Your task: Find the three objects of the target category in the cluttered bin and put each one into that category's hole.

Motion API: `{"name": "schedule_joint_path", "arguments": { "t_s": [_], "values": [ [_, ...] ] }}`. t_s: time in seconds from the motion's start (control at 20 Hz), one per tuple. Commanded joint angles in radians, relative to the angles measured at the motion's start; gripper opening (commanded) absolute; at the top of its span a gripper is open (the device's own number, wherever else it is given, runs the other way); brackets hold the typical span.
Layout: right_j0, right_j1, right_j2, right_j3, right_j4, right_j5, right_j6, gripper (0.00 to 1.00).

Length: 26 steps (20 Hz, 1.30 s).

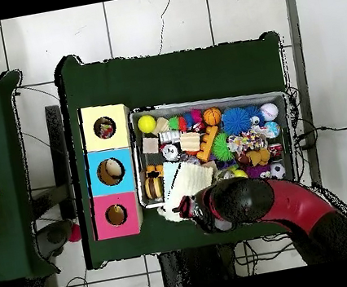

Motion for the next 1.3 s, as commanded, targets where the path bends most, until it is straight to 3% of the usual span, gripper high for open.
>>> {"name": "schedule_joint_path", "arguments": {
  "t_s": [0.05, 0.6, 0.8, 0.95, 1.3],
  "values": [
    [0.052, -0.014, -0.066, -0.171, -0.173, -0.073, 0.000, 1.00],
    [0.079, -0.035, -0.008, -0.299, -0.508, 0.014, -0.214, 1.00],
    [0.082, -0.043, 0.019, -0.317, -0.529, 0.057, -0.232, 1.00],
    [0.078, -0.043, 0.052, -0.336, -0.567, 0.081, -0.307, 1.00],
    [0.082, -0.051, 0.073, -0.380, -0.591, 0.139, -0.341, 1.00]
  ]
}}
